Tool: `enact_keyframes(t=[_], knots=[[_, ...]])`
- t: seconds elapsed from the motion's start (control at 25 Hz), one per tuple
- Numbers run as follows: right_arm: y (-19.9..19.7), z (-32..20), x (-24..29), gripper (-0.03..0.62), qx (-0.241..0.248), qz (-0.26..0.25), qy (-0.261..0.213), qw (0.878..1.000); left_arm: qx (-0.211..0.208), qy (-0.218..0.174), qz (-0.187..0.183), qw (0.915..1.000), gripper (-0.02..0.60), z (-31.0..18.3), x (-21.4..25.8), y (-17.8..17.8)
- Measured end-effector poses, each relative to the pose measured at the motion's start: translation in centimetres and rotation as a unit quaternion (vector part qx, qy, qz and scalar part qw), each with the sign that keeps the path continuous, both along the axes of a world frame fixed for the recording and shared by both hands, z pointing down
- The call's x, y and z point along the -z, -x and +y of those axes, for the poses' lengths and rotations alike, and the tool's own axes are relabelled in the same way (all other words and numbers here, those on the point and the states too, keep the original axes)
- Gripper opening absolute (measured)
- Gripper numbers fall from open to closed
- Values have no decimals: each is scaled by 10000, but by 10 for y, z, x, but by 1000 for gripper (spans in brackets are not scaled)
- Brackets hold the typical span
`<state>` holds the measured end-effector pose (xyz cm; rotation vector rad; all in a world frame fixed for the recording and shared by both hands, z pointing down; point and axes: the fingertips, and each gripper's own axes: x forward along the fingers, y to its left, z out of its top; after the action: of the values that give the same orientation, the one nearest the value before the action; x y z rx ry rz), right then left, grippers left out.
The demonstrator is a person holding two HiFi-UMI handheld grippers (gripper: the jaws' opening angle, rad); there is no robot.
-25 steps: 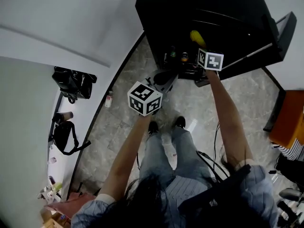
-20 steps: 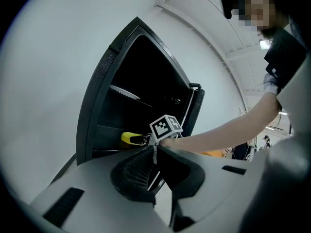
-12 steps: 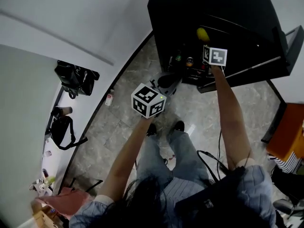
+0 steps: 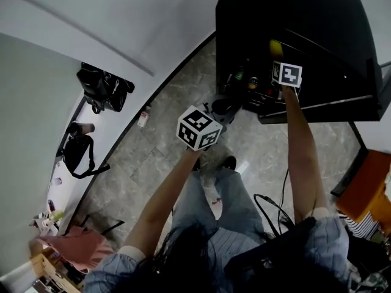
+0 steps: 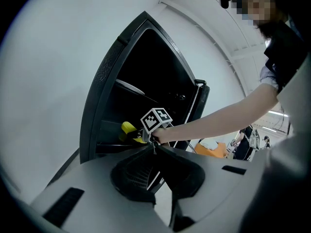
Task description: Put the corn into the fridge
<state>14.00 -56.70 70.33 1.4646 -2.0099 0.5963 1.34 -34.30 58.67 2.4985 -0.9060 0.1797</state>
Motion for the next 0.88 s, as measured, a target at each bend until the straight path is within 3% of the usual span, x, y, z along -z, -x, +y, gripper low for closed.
enact_keyframes(t=[0.32,0.6,0.68,0.88], knots=[[-6,13,5,250,0,-439,-334,9985,104,88,23,9999,11,4,1,8],[-11,52,14,245,468,240,-857,9949,47,162,11,9999,11,10,0,5],[-13,56,17,193,450,222,-951,9942,25,167,22,9999,11,9,-1,1],[-12,52,16,189,507,162,-849,9950,-43,171,39,9998,11,14,-1,-6]])
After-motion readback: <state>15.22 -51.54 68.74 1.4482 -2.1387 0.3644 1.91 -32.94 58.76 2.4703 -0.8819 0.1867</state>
